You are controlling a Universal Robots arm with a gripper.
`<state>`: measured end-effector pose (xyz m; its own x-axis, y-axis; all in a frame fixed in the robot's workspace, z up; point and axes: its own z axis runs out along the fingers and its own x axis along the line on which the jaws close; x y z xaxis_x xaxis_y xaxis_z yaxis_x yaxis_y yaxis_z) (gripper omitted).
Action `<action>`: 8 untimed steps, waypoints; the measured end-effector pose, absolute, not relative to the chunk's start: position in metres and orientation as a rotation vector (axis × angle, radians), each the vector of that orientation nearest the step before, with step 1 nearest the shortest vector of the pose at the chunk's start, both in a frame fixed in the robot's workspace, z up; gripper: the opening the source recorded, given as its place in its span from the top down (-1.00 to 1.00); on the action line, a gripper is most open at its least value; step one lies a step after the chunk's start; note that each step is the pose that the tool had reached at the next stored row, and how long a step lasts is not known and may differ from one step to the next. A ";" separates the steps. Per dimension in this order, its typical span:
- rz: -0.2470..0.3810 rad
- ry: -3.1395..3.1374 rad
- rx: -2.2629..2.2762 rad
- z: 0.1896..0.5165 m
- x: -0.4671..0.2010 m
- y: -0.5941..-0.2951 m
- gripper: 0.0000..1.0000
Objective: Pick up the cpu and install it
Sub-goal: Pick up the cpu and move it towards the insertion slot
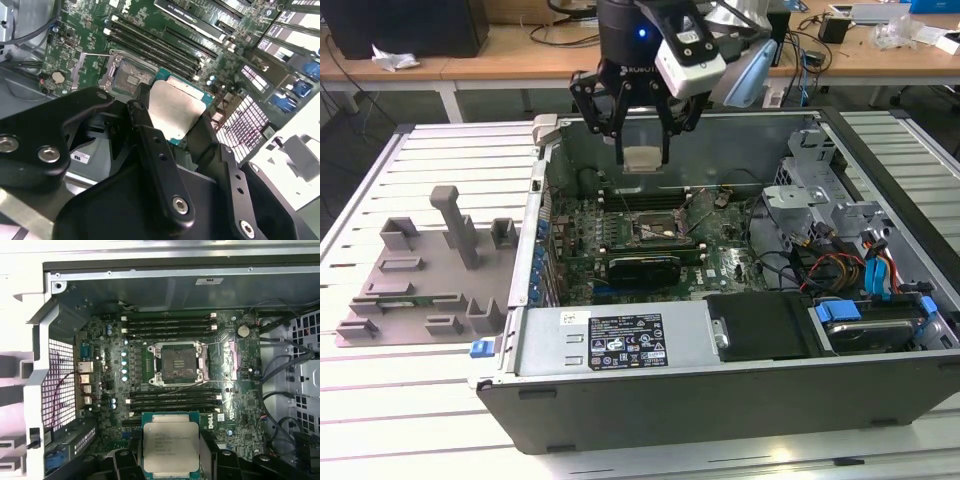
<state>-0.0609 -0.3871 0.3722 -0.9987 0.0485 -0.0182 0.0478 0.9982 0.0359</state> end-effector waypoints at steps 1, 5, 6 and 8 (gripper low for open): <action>0.055 3.121 0.075 0.370 -0.061 -0.387 -0.08; 0.055 3.121 0.075 0.355 -0.060 -0.387 -0.08; 0.056 3.121 0.075 0.351 -0.060 -0.387 -0.08; 0.055 3.121 0.075 0.347 -0.060 -0.387 -0.08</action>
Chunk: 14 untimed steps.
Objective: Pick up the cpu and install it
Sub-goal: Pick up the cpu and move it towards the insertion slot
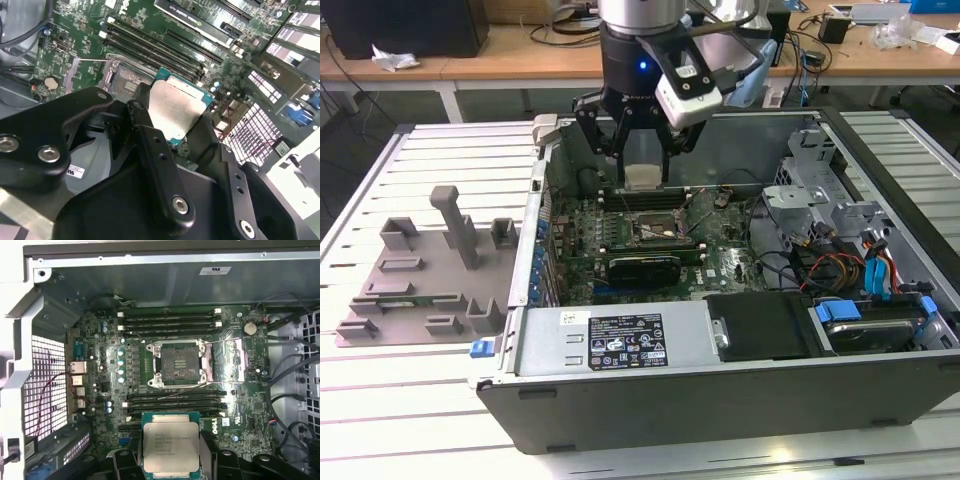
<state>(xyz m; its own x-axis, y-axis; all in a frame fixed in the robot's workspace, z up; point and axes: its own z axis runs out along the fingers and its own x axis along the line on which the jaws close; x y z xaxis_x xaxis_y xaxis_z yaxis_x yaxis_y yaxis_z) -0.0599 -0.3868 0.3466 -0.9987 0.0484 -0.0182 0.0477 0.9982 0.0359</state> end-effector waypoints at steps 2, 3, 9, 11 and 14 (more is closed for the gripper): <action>0.055 3.121 0.075 0.342 -0.060 -0.387 -0.08; 0.056 3.121 0.075 0.339 -0.060 -0.386 -0.08; 0.055 3.121 0.075 0.322 -0.058 -0.381 -0.08; 0.055 3.121 0.075 0.318 -0.056 -0.378 -0.08; 0.055 3.122 0.075 0.313 -0.051 -0.375 -0.08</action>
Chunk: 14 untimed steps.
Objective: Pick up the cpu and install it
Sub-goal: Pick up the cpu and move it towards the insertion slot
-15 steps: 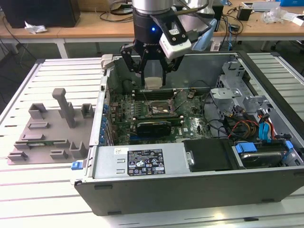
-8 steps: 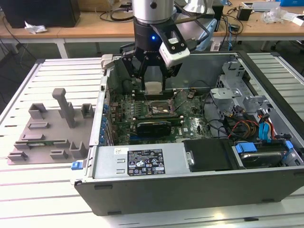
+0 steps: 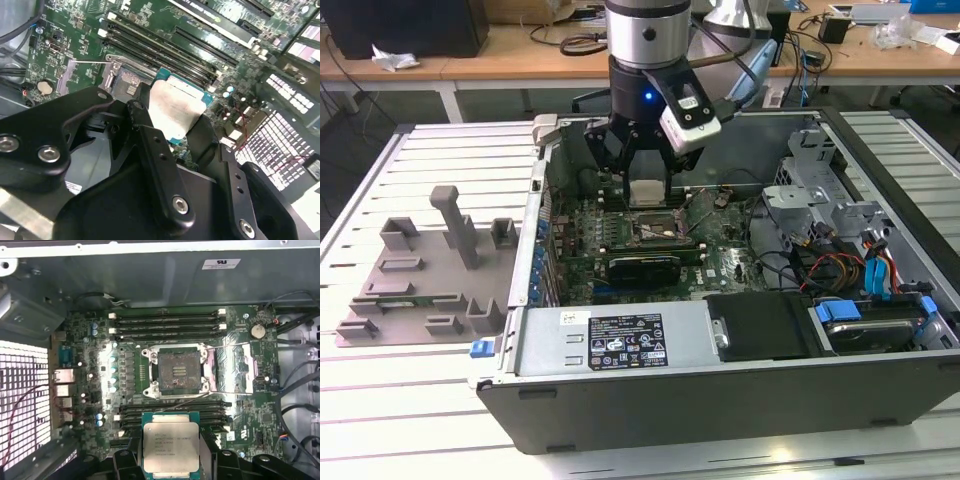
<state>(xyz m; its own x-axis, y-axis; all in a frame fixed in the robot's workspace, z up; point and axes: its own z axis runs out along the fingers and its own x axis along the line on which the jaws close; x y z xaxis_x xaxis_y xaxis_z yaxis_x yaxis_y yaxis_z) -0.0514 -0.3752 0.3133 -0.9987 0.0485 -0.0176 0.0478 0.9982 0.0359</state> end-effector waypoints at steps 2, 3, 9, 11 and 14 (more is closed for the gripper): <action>0.055 3.124 0.075 0.310 -0.044 -0.372 -0.08; 0.055 3.126 0.076 0.305 -0.040 -0.367 -0.08; 0.056 3.128 0.075 0.295 -0.038 -0.347 -0.08; 0.056 3.128 0.076 0.293 -0.038 -0.345 -0.08; 0.056 3.128 0.076 0.287 -0.038 -0.339 -0.08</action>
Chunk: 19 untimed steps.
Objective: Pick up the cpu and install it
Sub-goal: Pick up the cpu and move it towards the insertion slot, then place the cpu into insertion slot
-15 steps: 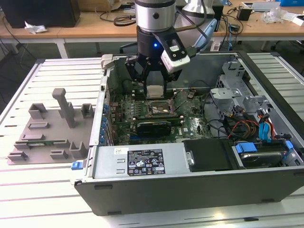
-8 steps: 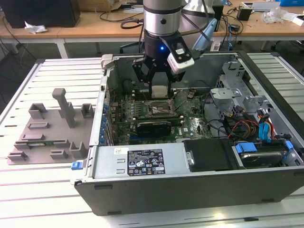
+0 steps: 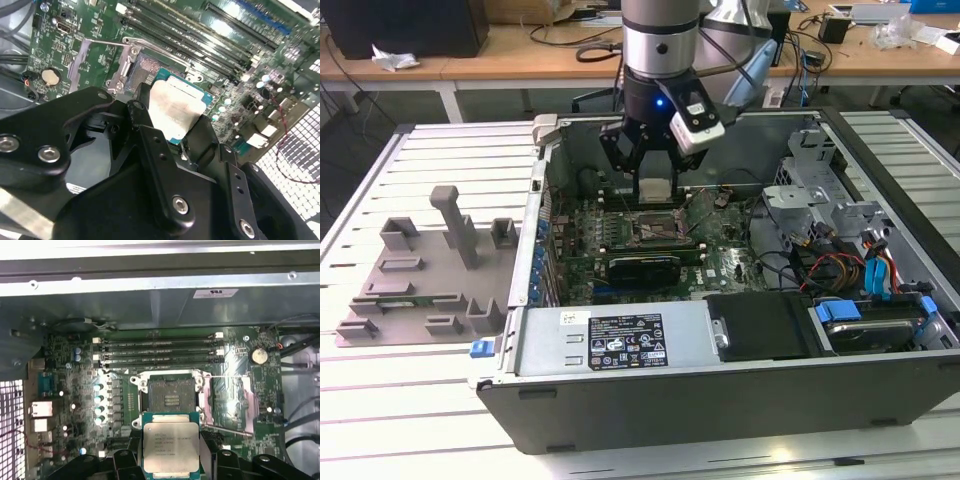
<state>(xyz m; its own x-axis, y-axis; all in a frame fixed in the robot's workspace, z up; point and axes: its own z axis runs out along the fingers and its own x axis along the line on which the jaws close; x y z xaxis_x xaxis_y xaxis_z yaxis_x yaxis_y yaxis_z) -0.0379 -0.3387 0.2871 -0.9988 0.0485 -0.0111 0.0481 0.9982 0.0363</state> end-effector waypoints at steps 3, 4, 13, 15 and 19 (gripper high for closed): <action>0.056 3.128 0.076 0.284 -0.038 -0.334 -0.08; 0.056 3.128 0.075 0.283 -0.037 -0.333 -0.08; 0.056 3.128 0.075 0.278 -0.036 -0.328 -0.08; 0.056 3.128 0.075 0.278 -0.036 -0.328 -0.08; 0.056 3.128 0.075 0.278 -0.036 -0.327 -0.08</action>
